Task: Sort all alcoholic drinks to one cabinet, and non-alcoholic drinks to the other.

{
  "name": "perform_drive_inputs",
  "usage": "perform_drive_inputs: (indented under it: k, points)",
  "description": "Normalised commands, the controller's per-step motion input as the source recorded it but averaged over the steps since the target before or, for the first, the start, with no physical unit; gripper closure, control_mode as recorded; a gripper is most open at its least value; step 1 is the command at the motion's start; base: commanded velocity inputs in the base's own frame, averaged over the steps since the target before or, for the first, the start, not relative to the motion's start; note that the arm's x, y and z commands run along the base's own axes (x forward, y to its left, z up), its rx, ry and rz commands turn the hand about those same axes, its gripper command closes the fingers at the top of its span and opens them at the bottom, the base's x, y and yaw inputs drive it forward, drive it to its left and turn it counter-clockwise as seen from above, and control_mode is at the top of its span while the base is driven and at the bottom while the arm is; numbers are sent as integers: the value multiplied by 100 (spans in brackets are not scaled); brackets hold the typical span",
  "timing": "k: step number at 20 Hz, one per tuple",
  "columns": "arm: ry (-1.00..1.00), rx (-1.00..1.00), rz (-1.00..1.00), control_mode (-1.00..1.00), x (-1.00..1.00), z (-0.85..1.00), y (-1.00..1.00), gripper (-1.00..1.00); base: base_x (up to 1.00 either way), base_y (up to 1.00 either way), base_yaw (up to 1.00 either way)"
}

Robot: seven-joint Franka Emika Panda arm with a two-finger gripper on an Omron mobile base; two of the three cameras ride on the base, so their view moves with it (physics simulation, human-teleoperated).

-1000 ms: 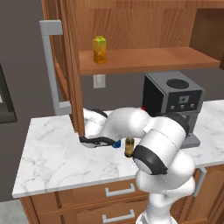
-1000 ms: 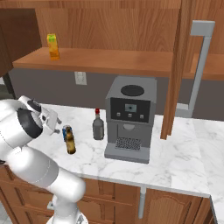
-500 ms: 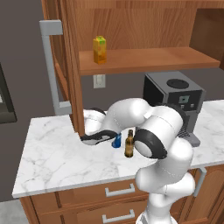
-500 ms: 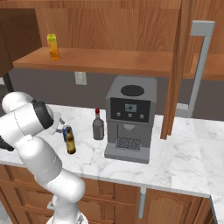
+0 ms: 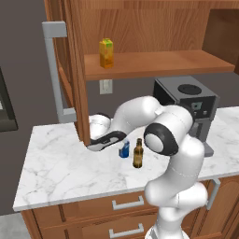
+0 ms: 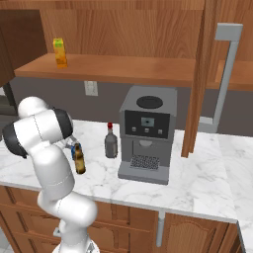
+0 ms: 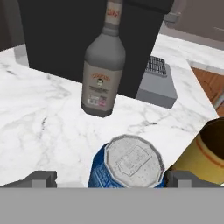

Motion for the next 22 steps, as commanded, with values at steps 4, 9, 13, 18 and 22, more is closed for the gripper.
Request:
perform_drive_inputs:
  k: [4,9,13,18,22]
  points:
    - [5,-8,-7,-100,0,-25,0,-100,0,0,0]
    - [0,-8,-6,-100,0,-28,0,-100,0,0,0]
    - [0,-4,-4,-100,3,-30,0,-100,0,0,0]
    - [0,-2,-2,-100,3,-32,0,-100,0,0,0]
    - [0,-2,-2,-100,0,-29,0,100,0,0,0]
